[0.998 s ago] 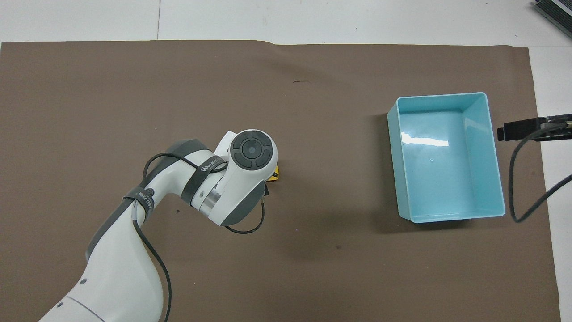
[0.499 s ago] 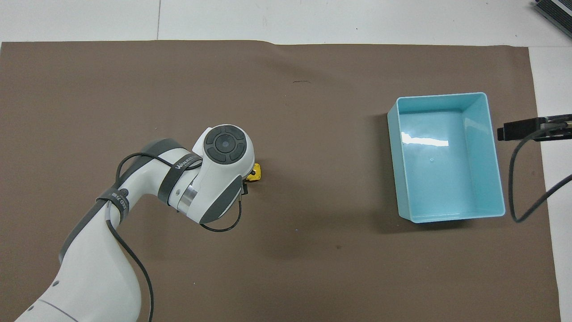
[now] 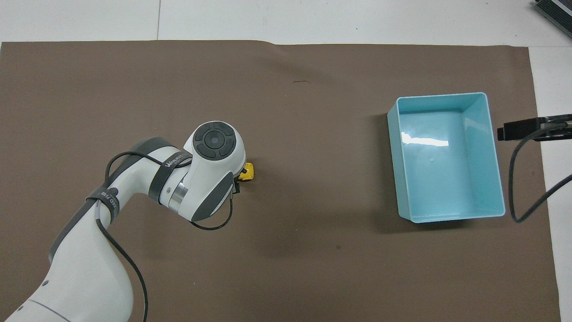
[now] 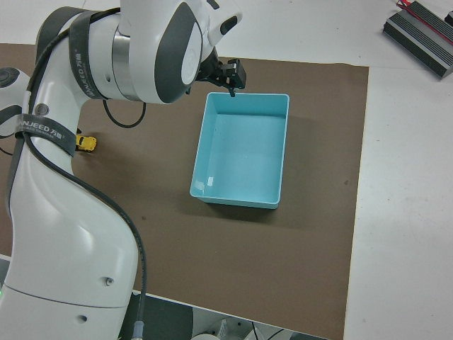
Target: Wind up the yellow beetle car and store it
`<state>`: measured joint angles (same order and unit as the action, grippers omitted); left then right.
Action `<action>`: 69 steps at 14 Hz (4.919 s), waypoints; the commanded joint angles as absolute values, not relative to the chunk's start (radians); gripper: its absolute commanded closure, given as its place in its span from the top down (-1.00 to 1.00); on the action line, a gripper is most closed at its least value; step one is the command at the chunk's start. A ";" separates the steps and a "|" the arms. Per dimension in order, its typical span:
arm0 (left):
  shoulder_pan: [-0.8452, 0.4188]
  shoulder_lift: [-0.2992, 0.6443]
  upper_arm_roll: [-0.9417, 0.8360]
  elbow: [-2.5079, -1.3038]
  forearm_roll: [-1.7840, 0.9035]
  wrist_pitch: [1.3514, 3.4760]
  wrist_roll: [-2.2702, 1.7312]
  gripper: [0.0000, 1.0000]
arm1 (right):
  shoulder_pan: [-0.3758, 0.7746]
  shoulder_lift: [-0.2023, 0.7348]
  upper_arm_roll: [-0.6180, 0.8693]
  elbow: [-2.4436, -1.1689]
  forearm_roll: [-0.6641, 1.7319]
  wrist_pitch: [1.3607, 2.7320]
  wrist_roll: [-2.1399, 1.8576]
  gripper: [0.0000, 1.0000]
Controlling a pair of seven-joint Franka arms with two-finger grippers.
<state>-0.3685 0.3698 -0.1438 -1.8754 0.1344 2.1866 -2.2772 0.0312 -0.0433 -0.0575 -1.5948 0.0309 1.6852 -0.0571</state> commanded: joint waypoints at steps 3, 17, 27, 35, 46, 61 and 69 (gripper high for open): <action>-0.351 0.339 -0.153 -1.810 0.149 2.059 -2.243 1.00 | 0.021 -0.054 -0.052 -1.597 0.026 1.667 -0.080 1.00; -0.287 0.342 -0.150 -1.741 0.140 2.089 -2.223 1.00 | 0.064 -0.071 -0.048 -1.606 0.032 1.623 -0.230 1.00; -0.209 0.249 -0.149 -1.670 0.130 2.069 -1.981 1.00 | 0.138 -0.103 0.009 -1.638 0.031 1.621 -0.694 1.00; -0.129 0.175 -0.146 -1.677 0.097 2.057 -1.680 1.00 | 0.138 -0.101 0.055 -1.637 0.029 1.634 -0.978 1.00; -0.003 0.117 -0.144 -1.689 0.063 1.931 -0.993 1.00 | 0.158 -0.066 0.089 -1.660 0.032 1.626 -1.282 1.00; 0.054 0.034 -0.146 -1.680 0.054 1.766 -0.065 1.00 | 0.158 -0.003 0.087 -1.720 0.032 1.709 -1.445 1.00; 0.054 -0.064 -0.141 -1.652 -0.034 1.660 -0.054 1.00 | 0.155 0.046 0.087 -1.782 0.032 1.816 -1.447 1.00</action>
